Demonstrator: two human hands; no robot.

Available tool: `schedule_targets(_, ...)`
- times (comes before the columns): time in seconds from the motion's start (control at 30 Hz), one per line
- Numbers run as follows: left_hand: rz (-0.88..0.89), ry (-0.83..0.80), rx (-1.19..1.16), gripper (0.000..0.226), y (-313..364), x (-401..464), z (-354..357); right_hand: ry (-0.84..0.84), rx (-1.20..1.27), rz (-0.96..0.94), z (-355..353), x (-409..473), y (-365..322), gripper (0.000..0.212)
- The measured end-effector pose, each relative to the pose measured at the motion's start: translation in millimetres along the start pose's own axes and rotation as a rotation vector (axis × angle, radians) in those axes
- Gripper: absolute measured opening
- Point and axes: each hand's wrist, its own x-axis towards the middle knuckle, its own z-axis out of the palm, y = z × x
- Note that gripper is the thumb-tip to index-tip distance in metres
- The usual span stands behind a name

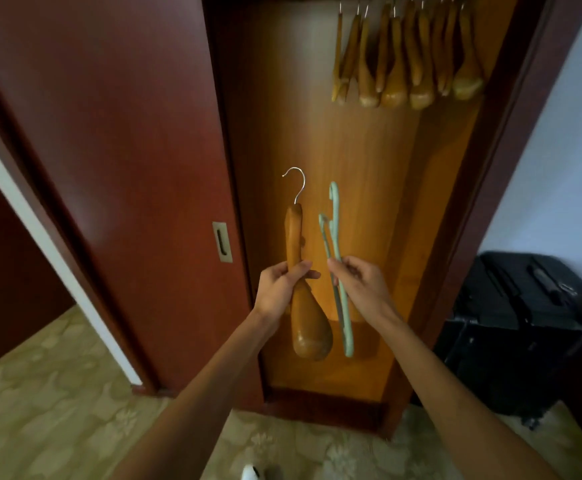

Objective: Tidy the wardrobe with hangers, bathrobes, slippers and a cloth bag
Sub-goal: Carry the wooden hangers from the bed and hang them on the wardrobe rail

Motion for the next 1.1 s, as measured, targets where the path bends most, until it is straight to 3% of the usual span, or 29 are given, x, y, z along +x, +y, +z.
schedule_targets(0.43, 0.139, -0.132, -0.092, 0.033, 115.5, 270.6, -75.6, 0.194, 0.071, -0.113, 70.7, 287.4, -54.8, 0.031)
schedule_targets(0.77, 0.300, -0.144, -0.080, 0.028, 208.4, 345.9, -58.8, 0.271, -0.030, -0.285, 31.2, 399.7, -141.7, 0.029)
schedule_targets(1.1, 0.386, -0.141, -0.044, 0.032, 297.5, 398.6, -24.8, 0.296, -0.135, -0.229, -24.2, 472.2, -210.8, 0.033)
